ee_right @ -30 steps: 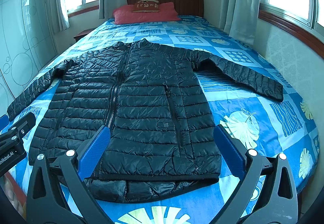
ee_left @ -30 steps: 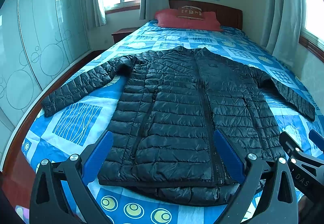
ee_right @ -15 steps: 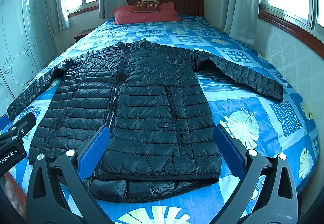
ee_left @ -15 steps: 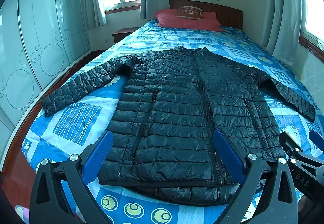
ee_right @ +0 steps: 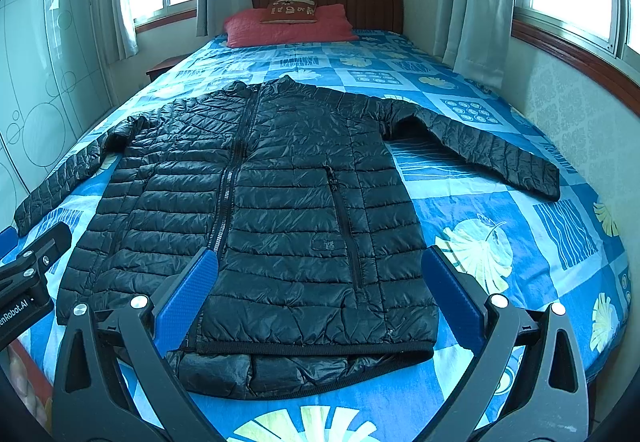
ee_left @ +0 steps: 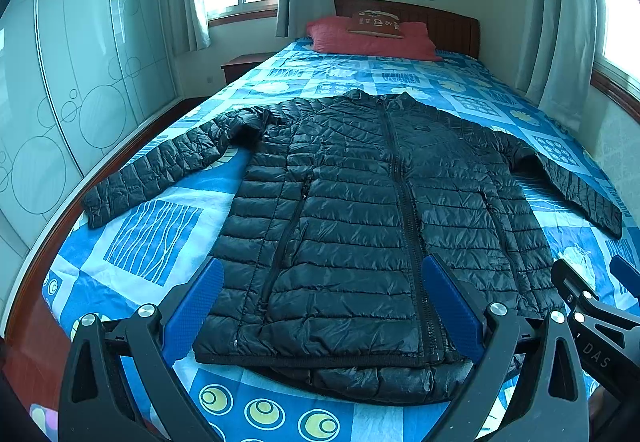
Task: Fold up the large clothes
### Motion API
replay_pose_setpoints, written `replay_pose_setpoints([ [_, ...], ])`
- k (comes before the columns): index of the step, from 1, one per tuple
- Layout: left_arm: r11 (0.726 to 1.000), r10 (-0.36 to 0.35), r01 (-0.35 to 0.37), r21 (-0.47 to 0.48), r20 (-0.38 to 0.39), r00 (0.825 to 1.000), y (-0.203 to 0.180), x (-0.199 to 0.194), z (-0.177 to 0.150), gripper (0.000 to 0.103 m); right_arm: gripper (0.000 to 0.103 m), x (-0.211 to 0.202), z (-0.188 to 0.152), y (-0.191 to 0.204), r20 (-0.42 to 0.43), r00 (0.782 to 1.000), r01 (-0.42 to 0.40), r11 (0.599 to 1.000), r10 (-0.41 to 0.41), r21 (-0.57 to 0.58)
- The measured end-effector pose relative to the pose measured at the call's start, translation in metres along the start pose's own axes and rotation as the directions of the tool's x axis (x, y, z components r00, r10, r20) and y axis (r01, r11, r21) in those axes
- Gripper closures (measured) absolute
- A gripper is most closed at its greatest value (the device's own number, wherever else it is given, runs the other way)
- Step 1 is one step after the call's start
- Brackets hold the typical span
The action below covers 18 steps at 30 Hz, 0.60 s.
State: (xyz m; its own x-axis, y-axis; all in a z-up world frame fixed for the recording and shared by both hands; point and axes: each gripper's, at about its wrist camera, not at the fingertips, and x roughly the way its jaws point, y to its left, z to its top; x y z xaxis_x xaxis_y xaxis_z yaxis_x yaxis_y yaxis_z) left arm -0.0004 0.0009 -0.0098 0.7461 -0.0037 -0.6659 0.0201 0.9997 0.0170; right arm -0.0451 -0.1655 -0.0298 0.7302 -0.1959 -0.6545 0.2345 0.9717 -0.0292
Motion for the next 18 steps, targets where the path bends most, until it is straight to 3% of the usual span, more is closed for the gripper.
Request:
replay_pose_setpoints([
  [18, 1.0, 0.0, 0.0, -0.002, -0.002, 1.0, -0.0005, -0.0001, 0.0001, 0.005, 0.002, 0.0012, -0.0052, 0.0061, -0.006, 1.0, 0.0, 1.0, 0.0, -0.005],
])
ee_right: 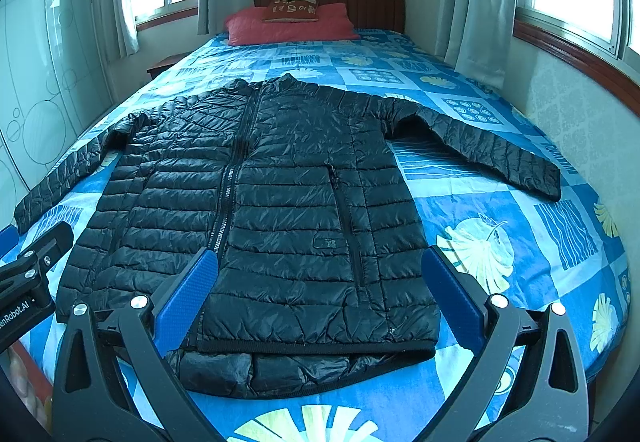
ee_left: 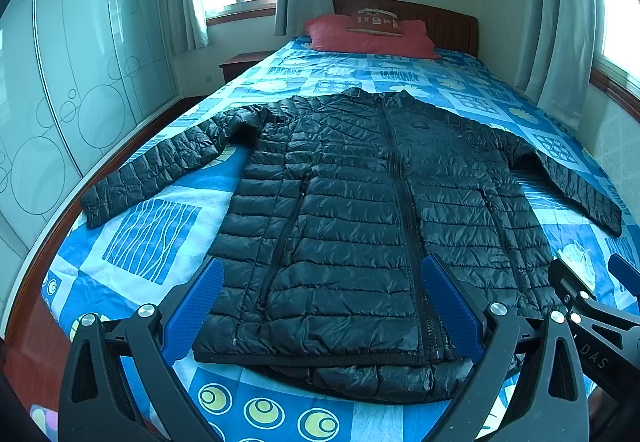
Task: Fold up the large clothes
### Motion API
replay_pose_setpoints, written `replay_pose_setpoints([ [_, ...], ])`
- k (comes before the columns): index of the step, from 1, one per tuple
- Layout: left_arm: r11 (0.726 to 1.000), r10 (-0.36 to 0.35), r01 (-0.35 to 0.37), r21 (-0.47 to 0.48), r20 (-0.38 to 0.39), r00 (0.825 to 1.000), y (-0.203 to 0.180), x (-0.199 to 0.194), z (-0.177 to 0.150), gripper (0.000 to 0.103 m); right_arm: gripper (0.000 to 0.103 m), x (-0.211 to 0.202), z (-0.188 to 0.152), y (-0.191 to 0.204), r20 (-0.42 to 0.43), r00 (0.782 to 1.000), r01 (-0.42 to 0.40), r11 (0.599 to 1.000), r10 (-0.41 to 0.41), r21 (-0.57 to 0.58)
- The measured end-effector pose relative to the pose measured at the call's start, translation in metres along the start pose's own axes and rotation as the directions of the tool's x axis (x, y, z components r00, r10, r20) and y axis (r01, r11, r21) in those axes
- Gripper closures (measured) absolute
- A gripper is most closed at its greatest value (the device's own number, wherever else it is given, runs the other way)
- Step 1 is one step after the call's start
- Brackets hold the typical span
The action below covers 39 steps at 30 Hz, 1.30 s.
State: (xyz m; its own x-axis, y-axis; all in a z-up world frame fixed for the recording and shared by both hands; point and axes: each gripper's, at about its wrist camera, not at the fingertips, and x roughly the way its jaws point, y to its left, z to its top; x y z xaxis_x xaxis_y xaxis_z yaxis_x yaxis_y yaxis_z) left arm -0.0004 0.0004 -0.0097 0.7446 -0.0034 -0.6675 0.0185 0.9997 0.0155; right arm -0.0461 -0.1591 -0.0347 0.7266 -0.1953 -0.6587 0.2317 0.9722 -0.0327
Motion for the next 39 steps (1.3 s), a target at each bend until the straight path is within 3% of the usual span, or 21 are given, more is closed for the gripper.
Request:
replay_pose_setpoints([
  [18, 0.999, -0.027, 0.026, -0.03, -0.032, 0.999, 0.008, 0.017, -0.006, 0.005, 0.002, 0.008, 0.001, -0.006, -0.002, 1.0, 0.02, 1.0, -0.02, 0.017],
  [23, 0.994, 0.009, -0.017, -0.108, -0.073, 0.997, 0.044, 0.053, 0.004, 0.005, 0.002, 0.03, 0.006, -0.046, 0.022, 0.999, 0.045, 0.993, -0.048, 0.113],
  [28, 0.972, 0.1, -0.125, -0.201, -0.129, 0.987, 0.103, 0.096, 0.006, 0.005, 0.002, 0.064, 0.016, -0.111, 0.003, 0.996, 0.086, 0.969, -0.089, 0.233],
  [30, 0.957, 0.118, -0.155, -0.247, -0.161, 0.98, 0.127, 0.113, 0.005, 0.005, 0.004, 0.08, 0.019, -0.149, -0.004, 0.994, 0.105, 0.941, -0.11, 0.32],
  [32, 0.935, 0.133, -0.184, -0.302, -0.182, 0.974, 0.155, 0.129, 0.004, 0.005, 0.028, 0.095, 0.021, -0.179, -0.031, 0.991, 0.129, 0.914, -0.127, 0.384],
  [33, 0.923, 0.147, -0.202, -0.328, -0.186, 0.972, 0.17, 0.137, 0.002, 0.005, 0.031, 0.105, 0.02, -0.201, -0.043, 0.991, 0.133, 0.892, -0.127, 0.432],
  [35, 0.904, 0.17, -0.232, -0.359, -0.195, 0.966, 0.191, 0.149, 0.0, 0.005, 0.032, 0.118, 0.018, -0.236, -0.041, 0.994, 0.111, 0.848, -0.105, 0.519],
  [39, 0.856, 0.195, -0.278, -0.436, -0.224, 0.955, 0.229, 0.172, -0.006, 0.005, 0.032, 0.14, 0.005, -0.309, 0.022, 0.998, 0.023, 0.708, -0.055, 0.705],
])
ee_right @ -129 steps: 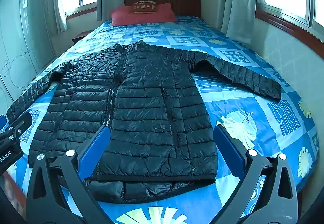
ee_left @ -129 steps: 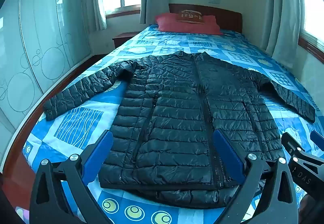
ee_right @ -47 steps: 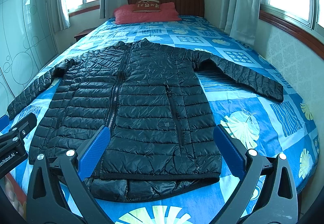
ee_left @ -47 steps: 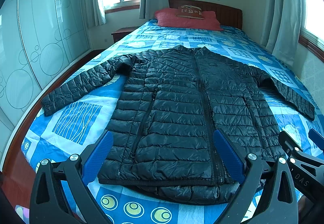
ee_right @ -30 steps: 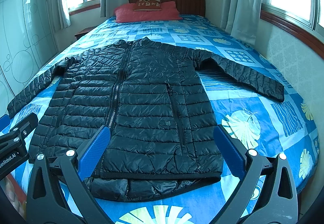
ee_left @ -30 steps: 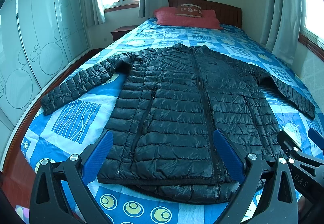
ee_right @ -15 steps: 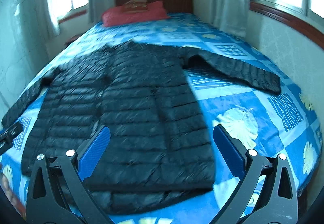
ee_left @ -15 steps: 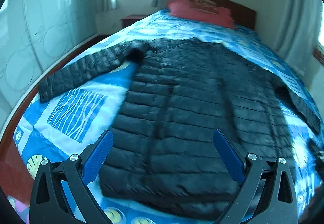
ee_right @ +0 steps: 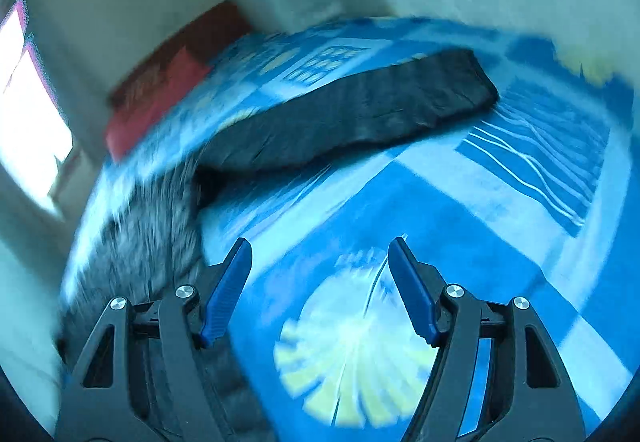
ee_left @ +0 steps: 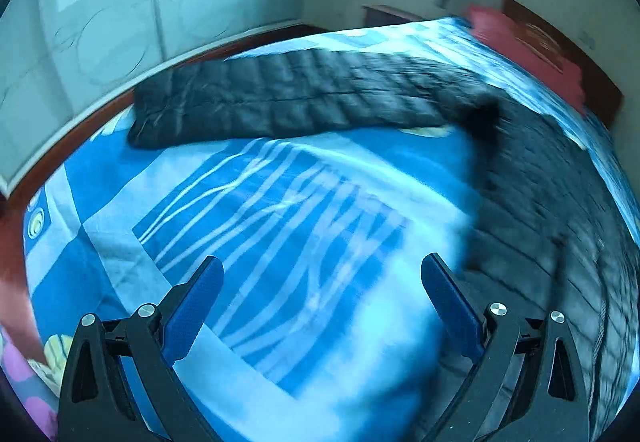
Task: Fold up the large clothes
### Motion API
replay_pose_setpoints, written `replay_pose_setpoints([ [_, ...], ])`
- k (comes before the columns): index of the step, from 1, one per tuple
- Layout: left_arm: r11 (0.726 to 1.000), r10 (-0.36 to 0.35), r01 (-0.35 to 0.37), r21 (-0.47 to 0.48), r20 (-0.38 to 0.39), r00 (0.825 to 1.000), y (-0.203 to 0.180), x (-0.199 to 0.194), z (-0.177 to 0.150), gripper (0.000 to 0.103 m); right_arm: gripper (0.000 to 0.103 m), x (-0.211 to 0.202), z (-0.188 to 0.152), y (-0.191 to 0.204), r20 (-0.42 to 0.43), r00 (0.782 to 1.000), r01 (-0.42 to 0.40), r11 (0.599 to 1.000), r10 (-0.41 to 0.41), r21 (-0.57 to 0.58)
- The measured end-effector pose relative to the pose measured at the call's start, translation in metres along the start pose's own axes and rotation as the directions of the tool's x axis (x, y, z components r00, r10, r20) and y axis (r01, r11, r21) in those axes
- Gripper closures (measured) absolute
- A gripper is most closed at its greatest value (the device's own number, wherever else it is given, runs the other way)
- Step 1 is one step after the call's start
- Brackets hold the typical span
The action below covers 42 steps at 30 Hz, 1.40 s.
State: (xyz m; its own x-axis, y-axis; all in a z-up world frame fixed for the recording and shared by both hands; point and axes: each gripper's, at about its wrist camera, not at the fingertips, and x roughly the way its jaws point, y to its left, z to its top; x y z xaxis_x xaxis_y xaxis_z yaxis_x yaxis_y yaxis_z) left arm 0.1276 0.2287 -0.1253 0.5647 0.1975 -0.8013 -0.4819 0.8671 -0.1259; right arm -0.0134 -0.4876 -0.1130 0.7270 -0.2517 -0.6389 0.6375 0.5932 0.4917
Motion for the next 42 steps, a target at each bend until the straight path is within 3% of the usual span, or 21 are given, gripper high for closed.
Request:
replay_pose_setpoints([
  [5, 0.994, 0.097, -0.098, -0.039, -0.026, 0.995, 0.019, 0.025, 0.004, 0.005, 0.032, 0.036, 0.036, -0.059, 0.035, 0.999, -0.038, 0.98, 0.032, 0.196],
  [11, 0.991, 0.132, -0.132, -0.028, 0.006, 0.991, 0.019, 0.033, 0.002, 0.005, 0.032, 0.074, 0.059, -0.096, 0.083, 0.995, -0.073, 0.949, 0.05, 0.305],
  [18, 0.989, 0.148, -0.148, -0.023, 0.019, 0.989, 0.019, 0.035, -0.001, 0.004, 0.032, 0.093, 0.082, -0.107, 0.187, 0.981, -0.117, 0.934, 0.055, 0.338],
  [21, 0.988, 0.152, -0.151, -0.022, 0.025, 0.988, 0.018, 0.036, -0.001, 0.004, 0.033, 0.096, 0.088, -0.106, 0.212, 0.977, -0.089, 0.938, 0.017, 0.335],
  [24, 0.987, 0.157, -0.157, -0.019, 0.025, 0.987, 0.016, 0.037, -0.002, 0.004, 0.054, 0.1, 0.092, -0.106, 0.201, 0.979, -0.029, 0.951, -0.036, 0.309],
  [26, 0.987, 0.16, -0.16, -0.017, 0.025, 0.987, 0.016, 0.037, -0.002, 0.004, 0.084, 0.107, 0.097, -0.106, 0.176, 0.984, -0.017, 0.953, -0.038, 0.304],
  [28, 0.987, 0.162, -0.162, -0.016, 0.025, 0.986, 0.016, 0.037, -0.002, 0.004, 0.092, 0.103, 0.101, -0.105, 0.187, 0.982, -0.034, 0.953, -0.024, 0.301],
  [32, 0.987, 0.163, -0.163, -0.015, 0.026, 0.986, 0.016, 0.037, -0.002, 0.004, 0.096, 0.083, 0.103, -0.069, 0.231, 0.973, -0.043, 0.978, -0.005, 0.202],
  [36, 0.986, 0.165, -0.165, -0.014, 0.025, 0.986, 0.016, 0.037, -0.002, 0.004, 0.096, 0.063, 0.1, -0.001, 0.265, 0.962, -0.082, 0.996, 0.071, 0.031],
  [42, 0.987, 0.162, -0.161, -0.017, 0.03, 0.986, 0.017, 0.038, -0.001, 0.004, 0.096, 0.054, 0.067, 0.123, 0.213, 0.956, -0.153, 0.964, 0.2, -0.218],
])
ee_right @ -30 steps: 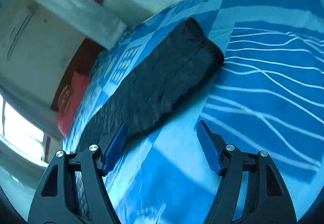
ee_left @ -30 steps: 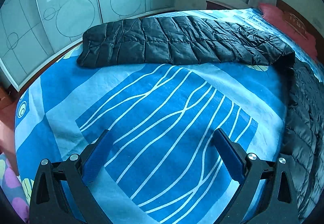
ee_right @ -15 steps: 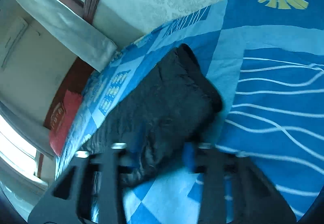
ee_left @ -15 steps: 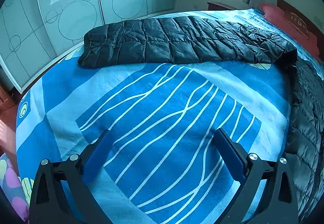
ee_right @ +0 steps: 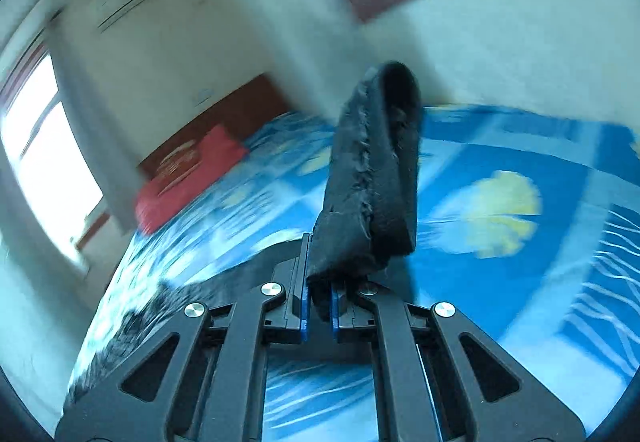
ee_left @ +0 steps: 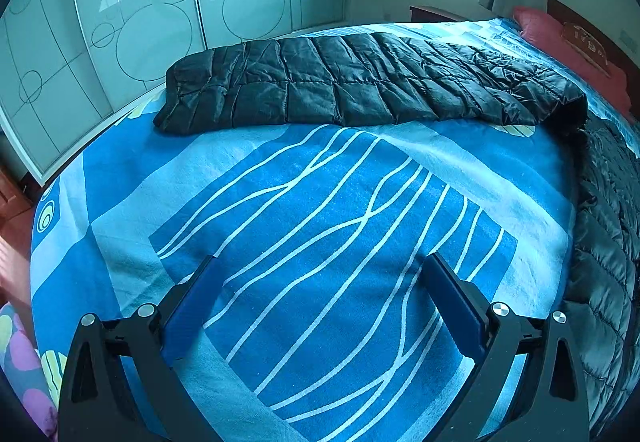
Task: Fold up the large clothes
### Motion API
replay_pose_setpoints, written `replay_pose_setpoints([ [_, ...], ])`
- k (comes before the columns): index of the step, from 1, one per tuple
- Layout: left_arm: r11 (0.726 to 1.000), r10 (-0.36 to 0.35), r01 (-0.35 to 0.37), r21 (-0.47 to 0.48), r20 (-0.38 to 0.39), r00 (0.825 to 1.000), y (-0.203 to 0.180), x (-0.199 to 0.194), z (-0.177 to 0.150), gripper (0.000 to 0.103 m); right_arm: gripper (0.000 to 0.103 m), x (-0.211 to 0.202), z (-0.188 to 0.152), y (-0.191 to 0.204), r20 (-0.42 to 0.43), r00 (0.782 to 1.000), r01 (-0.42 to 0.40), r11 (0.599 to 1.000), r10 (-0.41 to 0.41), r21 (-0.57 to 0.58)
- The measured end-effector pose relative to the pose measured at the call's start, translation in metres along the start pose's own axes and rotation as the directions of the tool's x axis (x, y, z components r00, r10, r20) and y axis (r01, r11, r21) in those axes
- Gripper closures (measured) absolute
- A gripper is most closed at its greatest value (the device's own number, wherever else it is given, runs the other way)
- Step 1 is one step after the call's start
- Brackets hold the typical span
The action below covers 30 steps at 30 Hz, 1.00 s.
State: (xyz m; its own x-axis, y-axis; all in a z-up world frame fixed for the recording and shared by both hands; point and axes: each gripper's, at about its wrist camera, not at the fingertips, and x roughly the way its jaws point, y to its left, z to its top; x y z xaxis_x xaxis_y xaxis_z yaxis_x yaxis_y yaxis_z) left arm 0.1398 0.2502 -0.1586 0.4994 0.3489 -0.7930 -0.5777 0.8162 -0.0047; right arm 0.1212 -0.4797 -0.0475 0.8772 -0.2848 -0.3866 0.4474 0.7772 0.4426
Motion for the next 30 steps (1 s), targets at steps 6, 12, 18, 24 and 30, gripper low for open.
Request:
replay_pose_setpoints([
  [6, 1.0, -0.003, 0.003, -0.001, 0.005, 1.0, 0.002, 0.001, 0.0, 0.004, 0.096, 0.023, -0.038, 0.13, -0.107, 0.986, -0.14, 0.978, 0.124, -0.154],
  [12, 1.0, -0.004, 0.004, -0.002, 0.014, 1.0, 0.003, 0.001, 0.0, 0.004, 0.096, 0.043, -0.096, 0.254, -0.226, 0.952, -0.269, 0.92, 0.208, -0.284],
  [18, 1.0, -0.009, 0.009, -0.006, 0.021, 1.0, 0.004, 0.001, -0.001, 0.004, 0.096, 0.064, -0.161, 0.356, -0.352, 0.9, -0.388, 0.841, 0.257, -0.377],
  [24, 1.0, -0.011, 0.011, -0.009, 0.029, 1.0, 0.003, 0.0, -0.004, 0.004, 0.096, 0.084, -0.229, 0.419, -0.463, 0.856, -0.443, 0.79, 0.231, -0.424],
  [30, 1.0, -0.01, 0.01, -0.008, 0.029, 1.0, 0.003, 0.001, -0.004, 0.004, 0.091, 0.116, -0.271, 0.441, -0.531, 0.835, -0.426, 0.781, 0.145, -0.456],
])
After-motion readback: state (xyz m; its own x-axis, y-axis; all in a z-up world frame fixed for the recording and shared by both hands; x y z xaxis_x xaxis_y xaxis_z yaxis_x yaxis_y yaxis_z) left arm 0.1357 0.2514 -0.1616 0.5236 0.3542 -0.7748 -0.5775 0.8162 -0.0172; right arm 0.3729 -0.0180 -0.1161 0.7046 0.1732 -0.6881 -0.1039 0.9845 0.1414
